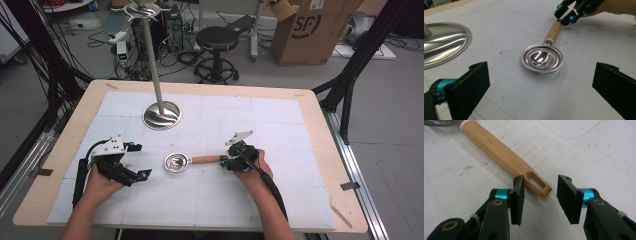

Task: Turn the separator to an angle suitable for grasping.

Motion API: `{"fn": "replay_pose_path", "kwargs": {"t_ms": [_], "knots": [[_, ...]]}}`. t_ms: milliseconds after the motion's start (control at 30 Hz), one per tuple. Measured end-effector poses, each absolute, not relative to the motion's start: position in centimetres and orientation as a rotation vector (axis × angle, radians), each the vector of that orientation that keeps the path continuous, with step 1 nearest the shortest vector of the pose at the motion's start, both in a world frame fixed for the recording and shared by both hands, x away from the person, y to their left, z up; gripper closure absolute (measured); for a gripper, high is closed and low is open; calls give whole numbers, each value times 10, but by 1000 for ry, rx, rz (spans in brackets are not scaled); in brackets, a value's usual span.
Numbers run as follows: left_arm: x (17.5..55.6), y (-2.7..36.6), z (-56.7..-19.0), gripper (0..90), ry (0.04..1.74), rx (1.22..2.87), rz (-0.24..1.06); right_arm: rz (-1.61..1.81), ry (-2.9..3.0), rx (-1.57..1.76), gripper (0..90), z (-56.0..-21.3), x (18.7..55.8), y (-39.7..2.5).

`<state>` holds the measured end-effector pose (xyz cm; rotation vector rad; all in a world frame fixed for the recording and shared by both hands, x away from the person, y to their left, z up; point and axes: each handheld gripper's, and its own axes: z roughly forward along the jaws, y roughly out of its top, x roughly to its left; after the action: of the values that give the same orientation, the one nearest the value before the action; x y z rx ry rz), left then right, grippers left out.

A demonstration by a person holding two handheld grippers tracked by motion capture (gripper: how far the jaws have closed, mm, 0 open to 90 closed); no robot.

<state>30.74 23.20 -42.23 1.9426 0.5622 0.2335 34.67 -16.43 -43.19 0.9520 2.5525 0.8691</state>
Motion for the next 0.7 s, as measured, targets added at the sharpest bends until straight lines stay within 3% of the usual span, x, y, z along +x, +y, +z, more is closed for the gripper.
{"fn": "replay_pose_path", "kwargs": {"t_ms": [700], "knots": [[309,232,-424,18,575,1942,224,841,2543,995,560,-429,376,-155]]}}
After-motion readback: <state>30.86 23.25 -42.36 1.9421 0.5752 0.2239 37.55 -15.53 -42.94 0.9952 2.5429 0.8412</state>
